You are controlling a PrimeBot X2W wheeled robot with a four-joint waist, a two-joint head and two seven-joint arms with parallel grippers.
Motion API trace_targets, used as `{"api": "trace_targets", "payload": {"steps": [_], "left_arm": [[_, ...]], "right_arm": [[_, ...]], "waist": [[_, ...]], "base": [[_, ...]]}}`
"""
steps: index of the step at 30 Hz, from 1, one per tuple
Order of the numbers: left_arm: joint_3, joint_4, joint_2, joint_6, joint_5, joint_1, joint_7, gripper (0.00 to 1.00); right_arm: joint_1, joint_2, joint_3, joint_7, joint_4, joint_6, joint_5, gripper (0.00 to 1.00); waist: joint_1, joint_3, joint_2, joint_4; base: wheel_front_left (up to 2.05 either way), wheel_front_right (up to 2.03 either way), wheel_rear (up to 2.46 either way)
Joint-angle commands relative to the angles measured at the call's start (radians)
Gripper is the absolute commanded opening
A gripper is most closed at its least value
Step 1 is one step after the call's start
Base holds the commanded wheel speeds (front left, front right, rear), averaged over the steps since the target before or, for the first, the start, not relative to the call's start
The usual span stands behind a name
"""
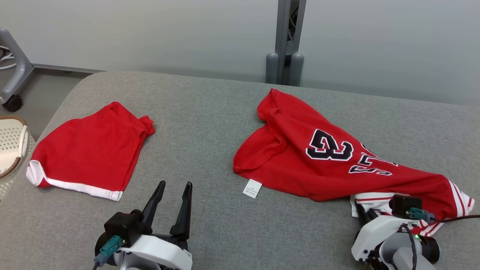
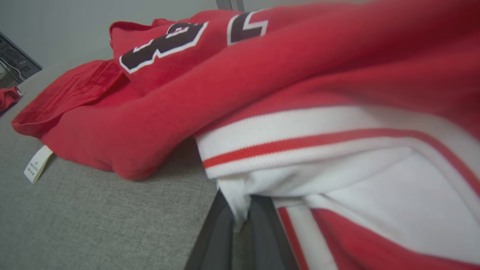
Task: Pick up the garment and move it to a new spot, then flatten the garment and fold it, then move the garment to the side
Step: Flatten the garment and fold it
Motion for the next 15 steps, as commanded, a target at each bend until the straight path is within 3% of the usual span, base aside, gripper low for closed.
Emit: {"api": "trace_targets", "payload": {"steps": [1,9,15], "left_arm": [[0.007,0.001,0.004,0.004,-0.004,-0.014,-0.004,1.0],[0.021,0.001,0.005,0.009,-0.012,0.018,-0.004,1.0],[0.023,-0.009,0.005,0.016,-0.027,0.039,-0.004,1.0]], "right_arm": [[-0.005,-0.003,0.012,-0.009,0.013,0.0,0.007,0.0],[-0.016,-0.004,0.064,0.013,0.02,0.0,-0.051,0.0],[-0.059,-0.107,0.087,0.168,-0.078,0.0,-0.183,0.0]], "waist": [[0.0,-0.004,0.0,-0.004],[0.0,-0.054,0.0,-0.058],[0.0,-0.096,0.0,-0.125]], "base": [[0.0,0.0,0.0],[0.0,0.0,0.0],[0.0,0.0,0.0]]}}
